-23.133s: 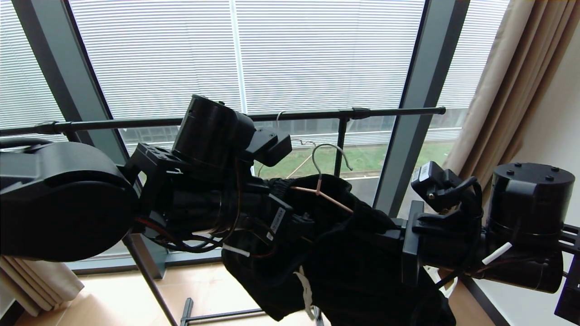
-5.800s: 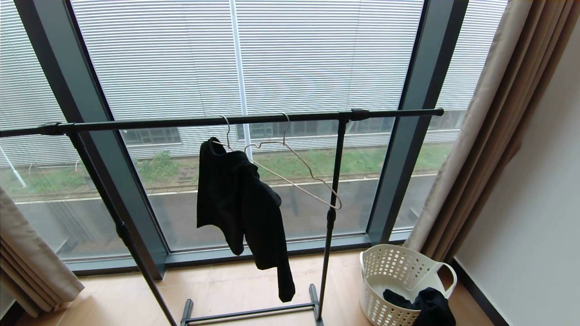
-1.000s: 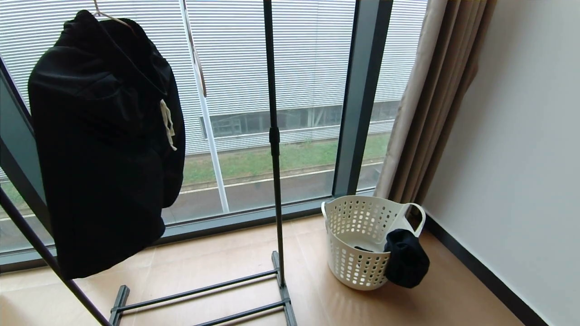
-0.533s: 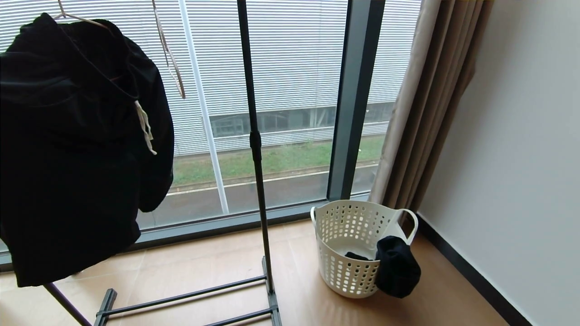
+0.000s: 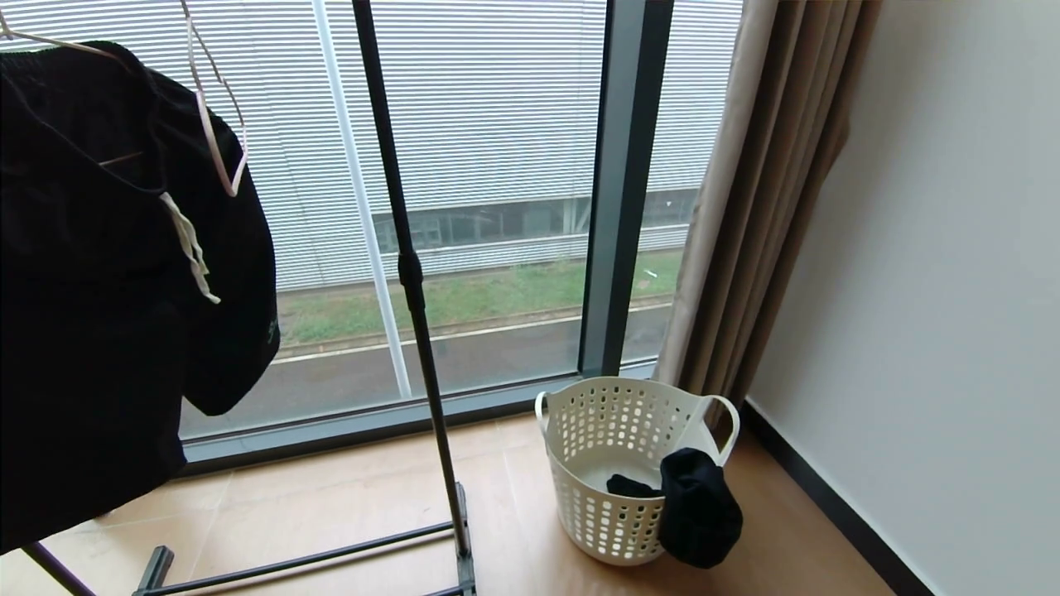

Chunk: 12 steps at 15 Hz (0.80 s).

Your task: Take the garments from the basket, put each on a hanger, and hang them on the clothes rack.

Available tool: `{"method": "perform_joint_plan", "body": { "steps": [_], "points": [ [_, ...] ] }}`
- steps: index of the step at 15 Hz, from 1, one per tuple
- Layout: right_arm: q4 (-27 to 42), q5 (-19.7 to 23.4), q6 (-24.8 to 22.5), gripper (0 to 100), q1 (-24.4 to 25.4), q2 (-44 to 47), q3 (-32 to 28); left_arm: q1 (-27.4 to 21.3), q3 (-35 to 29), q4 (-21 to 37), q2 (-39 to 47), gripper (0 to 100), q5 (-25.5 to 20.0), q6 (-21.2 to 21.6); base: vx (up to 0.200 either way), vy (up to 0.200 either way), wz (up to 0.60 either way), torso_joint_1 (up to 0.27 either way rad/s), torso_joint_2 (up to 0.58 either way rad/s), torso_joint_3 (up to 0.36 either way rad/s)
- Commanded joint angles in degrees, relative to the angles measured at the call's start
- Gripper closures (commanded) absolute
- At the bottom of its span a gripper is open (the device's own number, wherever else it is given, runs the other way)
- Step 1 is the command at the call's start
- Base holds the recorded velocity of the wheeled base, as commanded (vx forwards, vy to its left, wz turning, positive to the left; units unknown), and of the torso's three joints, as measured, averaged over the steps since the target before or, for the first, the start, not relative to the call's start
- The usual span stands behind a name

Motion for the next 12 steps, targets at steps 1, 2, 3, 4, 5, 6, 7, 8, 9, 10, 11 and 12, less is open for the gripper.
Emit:
{"method": "perform_joint_plan", "body": {
  "steps": [1, 2, 3, 4, 5, 6, 7, 8, 9, 10, 11, 12],
  "points": [
    [0.04, 0.02, 0.04, 0, -0.03, 0.08, 0.00, -0.02, -0.02, -0.01, 0.06, 0, 0.01, 0.00, 0.000, 0.000, -0.60, -0.007, 0.00, 0.007],
    [0.04, 0.02, -0.04, 0, 0.06, 0.08, 0.00, -0.02, -0.02, -0.01, 0.06, 0, 0.01, 0.00, 0.000, 0.000, -0.60, 0.007, 0.00, 0.002],
    [0.04, 0.02, -0.04, 0, -0.03, 0.08, 0.00, -0.02, -0.02, -0.01, 0.06, 0, 0.01, 0.00, 0.000, 0.000, -0.60, -0.002, 0.00, -0.002],
    [0.04, 0.02, -0.04, 0, -0.03, 0.08, 0.00, -0.02, -0.02, -0.01, 0.06, 0, 0.01, 0.00, 0.200, 0.000, 0.00, 0.012, 0.00, 0.002],
    [0.04, 0.02, -0.04, 0, 0.06, 0.08, 0.00, -0.02, -0.02, -0.01, 0.06, 0, 0.01, 0.00, 0.200, 0.000, 0.00, 0.002, 0.00, 0.002],
    [0.04, 0.02, -0.04, 0, -0.03, 0.08, 0.00, -0.02, -0.02, -0.01, 0.06, 0, 0.01, 0.00, 0.200, 0.000, 0.00, -0.012, 0.01, 0.007],
    [0.04, 0.02, 0.04, 0, 0.06, 0.08, 0.00, -0.02, -0.02, -0.01, 0.06, 0, 0.01, 0.00, 0.200, 0.000, 0.00, -0.002, 0.00, -0.002],
    [0.04, 0.02, 0.04, 0, -0.03, 0.08, 0.00, -0.02, -0.02, -0.01, 0.06, 0, 0.01, 0.00, 0.200, 0.000, 0.00, -0.017, 0.00, 0.007],
    [0.04, 0.02, 0.04, 0, 0.06, 0.08, 0.00, -0.02, -0.02, -0.01, 0.06, 0, 0.01, 0.00, 0.200, 0.000, 0.00, 0.002, 0.00, 0.007],
    [0.04, 0.02, 0.04, 0, 0.06, 0.08, 0.00, -0.02, -0.02, -0.01, 0.06, 0, 0.01, 0.00, 0.200, 0.000, 0.00, -0.002, 0.00, 0.002],
    [0.04, 0.02, 0.04, 0, 0.06, 0.08, 0.00, -0.02, 0.07, -0.01, 0.06, 0, 0.01, 0.00, 0.200, 0.000, 0.00, 0.002, 0.00, 0.002],
    [0.04, 0.02, 0.04, 0, -0.03, 0.08, 0.00, -0.02, 0.07, -0.01, 0.06, 0, 0.01, 0.00, 0.000, 0.000, 0.00, 0.000, 0.00, 0.000]
  ]
}}
